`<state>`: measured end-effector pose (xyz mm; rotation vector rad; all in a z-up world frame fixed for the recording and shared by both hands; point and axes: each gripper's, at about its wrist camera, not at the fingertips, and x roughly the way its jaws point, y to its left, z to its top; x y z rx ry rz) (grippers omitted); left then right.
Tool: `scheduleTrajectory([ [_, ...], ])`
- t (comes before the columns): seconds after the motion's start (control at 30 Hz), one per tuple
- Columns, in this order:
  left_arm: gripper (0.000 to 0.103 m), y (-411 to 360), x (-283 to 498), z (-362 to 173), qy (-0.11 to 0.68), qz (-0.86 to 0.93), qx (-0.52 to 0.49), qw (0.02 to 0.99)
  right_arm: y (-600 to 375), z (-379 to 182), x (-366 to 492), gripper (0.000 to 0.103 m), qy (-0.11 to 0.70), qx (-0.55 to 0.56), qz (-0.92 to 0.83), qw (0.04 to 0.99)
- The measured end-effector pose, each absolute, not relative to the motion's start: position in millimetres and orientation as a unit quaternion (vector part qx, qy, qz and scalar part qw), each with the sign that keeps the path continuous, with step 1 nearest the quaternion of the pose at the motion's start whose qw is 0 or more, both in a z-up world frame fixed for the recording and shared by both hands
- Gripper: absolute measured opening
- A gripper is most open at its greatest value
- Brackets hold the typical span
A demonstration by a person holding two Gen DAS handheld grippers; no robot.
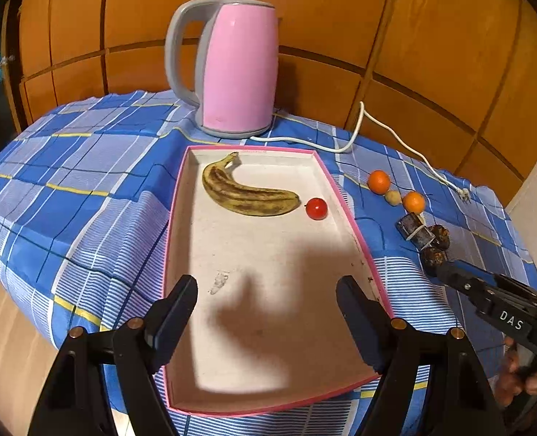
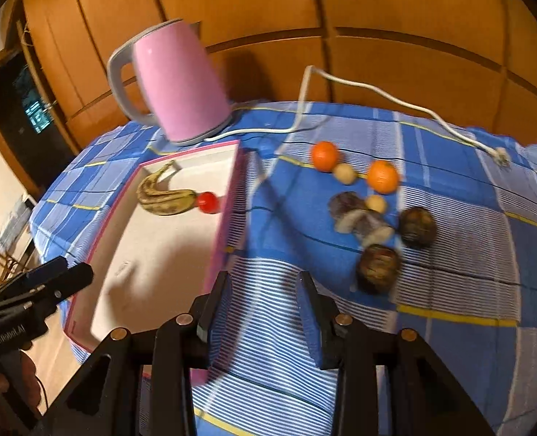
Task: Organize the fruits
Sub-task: 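Reach the left tool to a mandarin orange and close on it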
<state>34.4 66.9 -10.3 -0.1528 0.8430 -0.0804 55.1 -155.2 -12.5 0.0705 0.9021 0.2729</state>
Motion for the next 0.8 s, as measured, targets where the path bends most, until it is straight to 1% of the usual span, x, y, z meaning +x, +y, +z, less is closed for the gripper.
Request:
scheduleTrajectory([
  [0.47,0.080,32.8,40.3,-3.2,0.408,-0.086,-0.052,0.908,-218.9,-22.2,32.6,0.037,0.439,0.053,0.048,0.895],
  [0.7,0.080,11.4,58.0,-1.7,0.434,-0.137,-0.056,0.889,-237.5,-26.6,26.0,0.037,0.440,0.064,0.020,0.895],
  [0.77,0.078,1.7,65.2,1.2,0.435,-0.153,-0.049,0.886,-243.4,-26.2,24.4,0.037,0.438,0.070,0.015,0.896],
  [0.8,0.076,-1.5,67.8,2.2,0.435,-0.159,-0.050,0.885,-246.8,-26.1,23.5,0.037,0.437,0.073,0.012,0.896],
])
